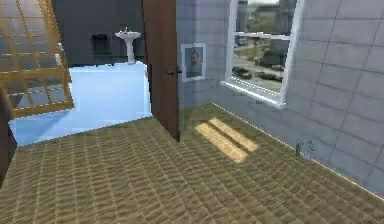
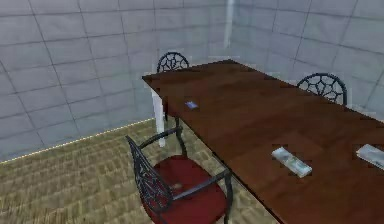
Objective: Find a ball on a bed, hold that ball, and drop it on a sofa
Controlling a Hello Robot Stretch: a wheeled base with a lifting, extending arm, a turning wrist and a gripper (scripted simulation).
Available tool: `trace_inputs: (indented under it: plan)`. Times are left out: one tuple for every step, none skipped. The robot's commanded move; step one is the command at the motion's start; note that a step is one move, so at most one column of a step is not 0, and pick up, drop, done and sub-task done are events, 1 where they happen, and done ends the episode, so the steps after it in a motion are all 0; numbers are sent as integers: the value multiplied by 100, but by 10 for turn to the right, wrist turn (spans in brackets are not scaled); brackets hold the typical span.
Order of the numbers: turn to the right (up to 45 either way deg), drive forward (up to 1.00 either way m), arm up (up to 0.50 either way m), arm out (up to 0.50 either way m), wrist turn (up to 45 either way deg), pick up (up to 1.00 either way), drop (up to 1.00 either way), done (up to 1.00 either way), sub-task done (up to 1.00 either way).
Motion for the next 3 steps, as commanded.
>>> trace_inputs:
  plan:
    - [-450,0,0,0,0,0,0,0,0]
    - [-240,0,0,0,0,0,0,0,0]
    - [0,10,0,0,0,0,0,0,0]
